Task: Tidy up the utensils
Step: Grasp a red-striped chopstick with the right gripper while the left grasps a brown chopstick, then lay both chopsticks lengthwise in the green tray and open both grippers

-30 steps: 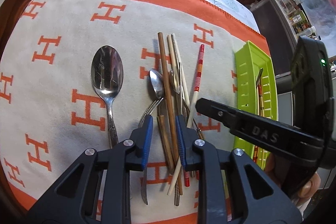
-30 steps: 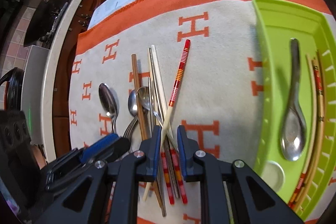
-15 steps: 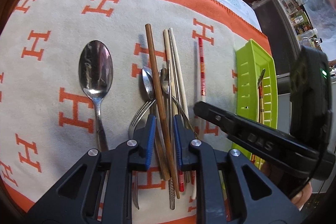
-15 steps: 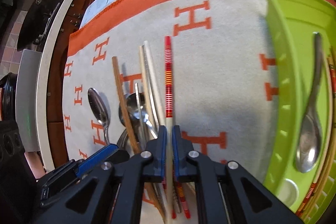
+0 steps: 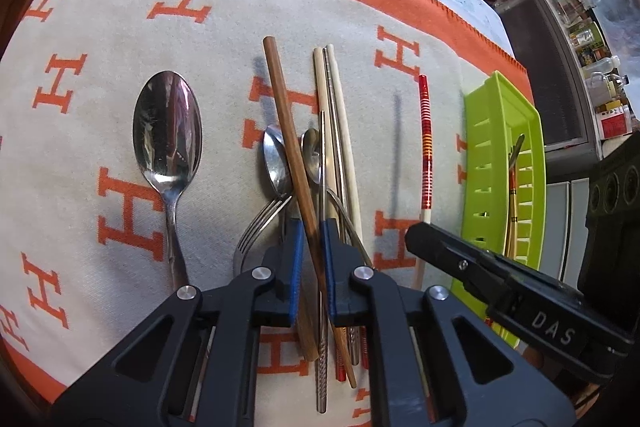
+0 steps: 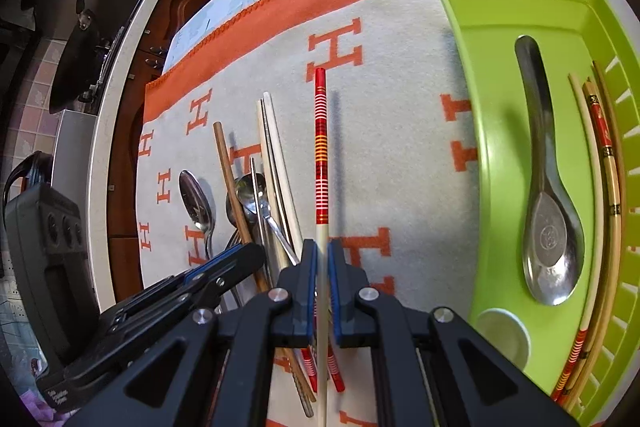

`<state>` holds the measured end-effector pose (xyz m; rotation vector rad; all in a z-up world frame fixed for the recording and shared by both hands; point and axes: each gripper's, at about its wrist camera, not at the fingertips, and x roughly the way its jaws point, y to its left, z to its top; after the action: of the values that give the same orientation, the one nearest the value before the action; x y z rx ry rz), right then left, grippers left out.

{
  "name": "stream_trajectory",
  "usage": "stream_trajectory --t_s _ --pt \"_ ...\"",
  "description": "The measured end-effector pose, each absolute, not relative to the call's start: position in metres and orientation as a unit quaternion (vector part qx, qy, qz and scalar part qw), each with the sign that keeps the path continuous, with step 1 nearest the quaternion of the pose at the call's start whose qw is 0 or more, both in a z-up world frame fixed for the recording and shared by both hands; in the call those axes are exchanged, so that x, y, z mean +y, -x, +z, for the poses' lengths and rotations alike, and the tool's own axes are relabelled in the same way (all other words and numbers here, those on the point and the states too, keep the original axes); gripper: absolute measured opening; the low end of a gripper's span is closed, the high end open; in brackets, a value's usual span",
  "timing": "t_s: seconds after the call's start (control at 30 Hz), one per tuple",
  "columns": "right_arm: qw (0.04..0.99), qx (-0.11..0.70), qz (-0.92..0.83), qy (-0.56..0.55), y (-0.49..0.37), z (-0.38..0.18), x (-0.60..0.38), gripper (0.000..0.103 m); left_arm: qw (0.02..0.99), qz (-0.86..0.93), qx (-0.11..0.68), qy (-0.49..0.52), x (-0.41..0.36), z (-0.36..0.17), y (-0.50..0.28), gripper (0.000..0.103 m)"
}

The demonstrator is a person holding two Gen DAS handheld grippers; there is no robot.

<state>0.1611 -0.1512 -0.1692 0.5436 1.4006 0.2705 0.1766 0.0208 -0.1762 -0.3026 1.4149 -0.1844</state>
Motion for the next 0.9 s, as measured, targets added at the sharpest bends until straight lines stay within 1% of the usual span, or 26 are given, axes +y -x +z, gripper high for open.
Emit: stream_trajectory --t_s 0.3,0.4,0.7,0.9 --pt "0.722 0.633 0.136 -0.245 -0.156 -0.167 -0.151 0.006 0.751 -0.077 0.640 0.142 0.016 -0.180 -0.177 0.008" --pt "0.722 0.632 0.137 -0.246 -0.154 -0.167 -0.152 0.006 0.755 -0.072 0.634 0.148 0.020 -0.177 -0.175 0.005" --pt "0.727 0.620 0.149 -0.255 -0.142 -0.154 -0.161 0.006 0.756 -0.098 0.626 0.162 0.027 -0.152 -0.159 0.004" --pt "0.732 0.609 0.159 -0.260 -0.133 -0.142 -0.164 0.006 0.758 -0.133 0.614 0.173 0.014 -0.121 -0.145 0.004"
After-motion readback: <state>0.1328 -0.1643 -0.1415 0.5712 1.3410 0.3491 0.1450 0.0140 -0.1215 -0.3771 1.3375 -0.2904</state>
